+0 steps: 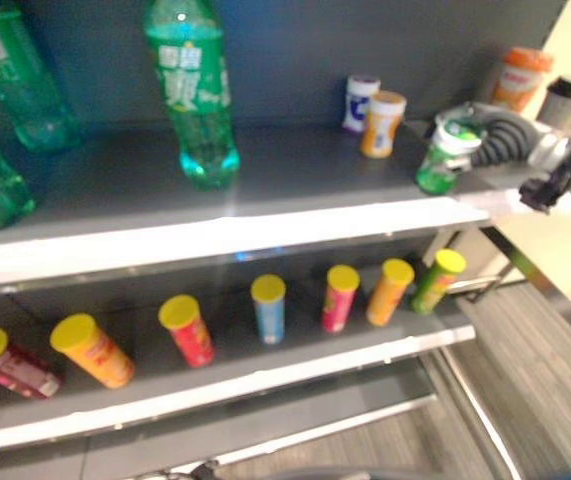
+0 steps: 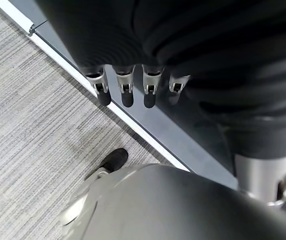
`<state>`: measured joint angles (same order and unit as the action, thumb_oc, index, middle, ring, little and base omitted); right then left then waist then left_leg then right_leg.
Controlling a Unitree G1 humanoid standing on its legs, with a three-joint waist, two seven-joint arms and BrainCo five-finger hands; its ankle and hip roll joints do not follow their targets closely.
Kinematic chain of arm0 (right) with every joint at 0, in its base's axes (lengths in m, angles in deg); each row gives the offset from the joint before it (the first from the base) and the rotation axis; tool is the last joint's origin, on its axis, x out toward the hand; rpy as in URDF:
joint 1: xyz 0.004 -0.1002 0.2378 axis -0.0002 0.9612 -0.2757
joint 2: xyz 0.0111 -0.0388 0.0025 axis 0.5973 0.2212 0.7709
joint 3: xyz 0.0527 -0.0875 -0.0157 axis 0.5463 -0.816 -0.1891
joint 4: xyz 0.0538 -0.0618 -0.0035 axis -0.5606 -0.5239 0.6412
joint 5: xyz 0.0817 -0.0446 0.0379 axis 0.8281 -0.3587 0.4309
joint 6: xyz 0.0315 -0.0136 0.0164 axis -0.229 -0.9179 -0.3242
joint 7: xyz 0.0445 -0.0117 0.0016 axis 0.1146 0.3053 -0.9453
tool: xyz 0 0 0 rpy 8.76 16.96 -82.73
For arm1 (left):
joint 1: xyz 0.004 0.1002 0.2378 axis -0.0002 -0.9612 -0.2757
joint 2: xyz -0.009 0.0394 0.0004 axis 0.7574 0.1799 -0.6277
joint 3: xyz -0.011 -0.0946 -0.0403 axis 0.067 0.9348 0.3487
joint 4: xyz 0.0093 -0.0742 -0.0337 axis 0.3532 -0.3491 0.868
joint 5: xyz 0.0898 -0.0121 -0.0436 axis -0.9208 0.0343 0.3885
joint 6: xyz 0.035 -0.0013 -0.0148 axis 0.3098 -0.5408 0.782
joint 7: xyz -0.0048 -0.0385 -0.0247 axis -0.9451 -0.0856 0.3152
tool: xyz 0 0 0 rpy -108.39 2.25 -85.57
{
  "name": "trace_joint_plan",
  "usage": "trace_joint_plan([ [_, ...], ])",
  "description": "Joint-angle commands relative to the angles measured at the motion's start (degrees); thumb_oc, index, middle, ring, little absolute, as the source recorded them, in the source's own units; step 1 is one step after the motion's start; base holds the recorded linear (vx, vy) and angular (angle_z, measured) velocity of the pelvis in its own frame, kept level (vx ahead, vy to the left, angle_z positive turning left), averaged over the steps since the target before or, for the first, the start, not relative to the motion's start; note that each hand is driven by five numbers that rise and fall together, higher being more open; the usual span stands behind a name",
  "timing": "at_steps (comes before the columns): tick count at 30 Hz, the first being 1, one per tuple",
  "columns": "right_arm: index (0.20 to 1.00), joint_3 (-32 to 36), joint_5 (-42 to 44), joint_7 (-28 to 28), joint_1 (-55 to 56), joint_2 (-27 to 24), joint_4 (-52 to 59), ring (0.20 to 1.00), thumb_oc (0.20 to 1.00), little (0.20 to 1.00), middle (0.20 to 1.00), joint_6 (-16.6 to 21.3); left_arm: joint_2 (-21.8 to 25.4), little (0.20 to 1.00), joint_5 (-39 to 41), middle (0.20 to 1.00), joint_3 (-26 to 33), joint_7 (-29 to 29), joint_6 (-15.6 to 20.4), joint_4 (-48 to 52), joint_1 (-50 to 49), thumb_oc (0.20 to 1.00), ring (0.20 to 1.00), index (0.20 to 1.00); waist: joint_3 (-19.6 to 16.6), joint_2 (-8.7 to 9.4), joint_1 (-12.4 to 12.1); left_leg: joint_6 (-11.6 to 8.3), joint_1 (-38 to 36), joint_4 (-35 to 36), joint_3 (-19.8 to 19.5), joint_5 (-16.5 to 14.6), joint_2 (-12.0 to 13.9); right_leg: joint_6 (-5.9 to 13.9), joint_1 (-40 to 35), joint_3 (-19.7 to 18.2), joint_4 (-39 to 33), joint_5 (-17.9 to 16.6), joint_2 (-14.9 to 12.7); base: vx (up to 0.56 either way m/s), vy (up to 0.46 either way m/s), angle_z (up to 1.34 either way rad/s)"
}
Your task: Put the goods on the table back onto the shelves and tidy them up.
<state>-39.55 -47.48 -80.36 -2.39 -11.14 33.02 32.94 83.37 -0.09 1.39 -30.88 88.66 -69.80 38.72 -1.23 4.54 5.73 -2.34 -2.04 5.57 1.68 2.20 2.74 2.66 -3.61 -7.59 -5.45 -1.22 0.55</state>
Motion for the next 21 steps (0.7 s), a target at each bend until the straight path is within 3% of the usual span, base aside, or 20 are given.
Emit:
trace_joint_plan([
  [1,0.602,1.6,-1.1,0.5,1.1,-0.2,-2.6,0.602,0.602,0.602,0.602,0.0,-0.2,1.000,-0.7,1.000,-4.3,1.1,0.5,-2.3,0.6,1.000,1.000,1.000,0.7,1.92,-2.3,-2.36,-2.2,-0.6,0.4,-5.4,1.9,3.32,0.8,-0.1,0.4,1.6,-2.5,0.00,0.000,0.00],
  [2,1.000,2.3,-0.9,0.4,2.1,0.4,-2.4,1.000,1.000,1.000,1.000,0.2,-0.3,1.000,-0.9,1.000,-4.4,1.1,0.5,-2.4,0.5,1.000,1.000,1.000,0.7,1.91,-2.4,-2.37,-2.2,-0.6,0.3,-5.4,1.9,3.30,0.8,0.0,0.4,1.6,-2.5,0.00,0.000,0.00],
  [21,1.000,17.6,-2.3,3.9,13.5,-1.3,4.8,1.000,1.000,1.000,1.000,0.1,-0.6,1.000,-0.7,1.000,-1.9,0.3,-0.2,-3.1,0.5,1.000,1.000,1.000,0.5,1.98,-1.9,-2.26,-2.5,-0.6,0.4,-5.7,1.9,3.25,0.6,-0.1,0.4,1.8,-2.6,0.00,0.000,0.00],
])
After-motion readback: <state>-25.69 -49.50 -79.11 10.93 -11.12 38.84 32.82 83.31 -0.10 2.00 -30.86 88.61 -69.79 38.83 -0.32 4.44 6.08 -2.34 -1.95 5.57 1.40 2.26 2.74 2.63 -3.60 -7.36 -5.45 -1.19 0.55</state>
